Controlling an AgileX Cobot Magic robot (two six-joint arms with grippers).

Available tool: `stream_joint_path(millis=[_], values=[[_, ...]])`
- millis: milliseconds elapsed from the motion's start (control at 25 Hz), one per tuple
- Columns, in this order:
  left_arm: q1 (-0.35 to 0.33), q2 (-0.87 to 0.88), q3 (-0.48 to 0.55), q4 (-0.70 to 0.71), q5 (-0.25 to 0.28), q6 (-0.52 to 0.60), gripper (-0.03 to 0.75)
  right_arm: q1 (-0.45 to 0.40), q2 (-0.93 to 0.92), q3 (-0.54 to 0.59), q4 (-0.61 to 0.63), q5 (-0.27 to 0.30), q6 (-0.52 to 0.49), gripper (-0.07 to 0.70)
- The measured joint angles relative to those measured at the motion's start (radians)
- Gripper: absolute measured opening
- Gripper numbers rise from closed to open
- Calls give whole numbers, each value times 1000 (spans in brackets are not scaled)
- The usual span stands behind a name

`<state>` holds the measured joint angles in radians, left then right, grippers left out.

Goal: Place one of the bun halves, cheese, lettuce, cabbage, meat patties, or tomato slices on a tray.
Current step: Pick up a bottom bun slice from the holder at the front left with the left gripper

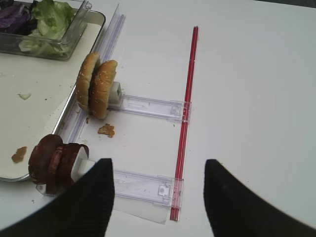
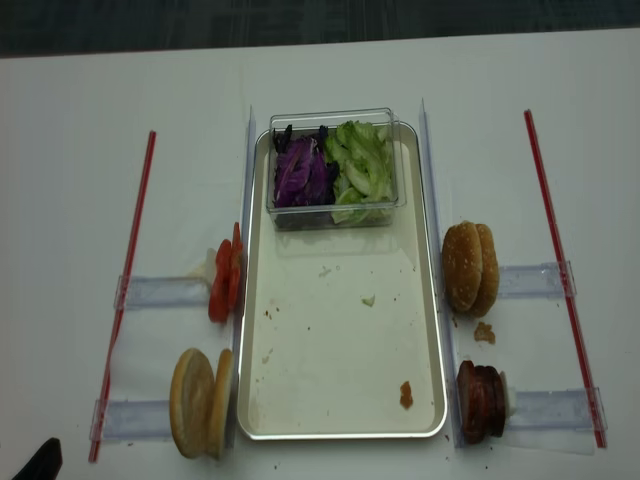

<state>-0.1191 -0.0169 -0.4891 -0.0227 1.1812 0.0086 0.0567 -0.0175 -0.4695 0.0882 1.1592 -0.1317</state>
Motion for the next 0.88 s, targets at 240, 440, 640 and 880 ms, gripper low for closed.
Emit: stream_joint_path(millis=[240, 440, 640, 880], values=[[0, 0, 0, 0, 0, 0, 412, 0, 0, 0, 0, 0, 0, 427], [0, 0, 0, 0, 0, 0, 412, 0, 0, 0, 0, 0, 0, 427], [0, 0, 0, 0, 0, 0, 412, 0, 0, 0, 0, 0, 0, 427], [0, 0, 0, 0, 0, 0, 412, 0, 0, 0, 0, 0, 0, 427]])
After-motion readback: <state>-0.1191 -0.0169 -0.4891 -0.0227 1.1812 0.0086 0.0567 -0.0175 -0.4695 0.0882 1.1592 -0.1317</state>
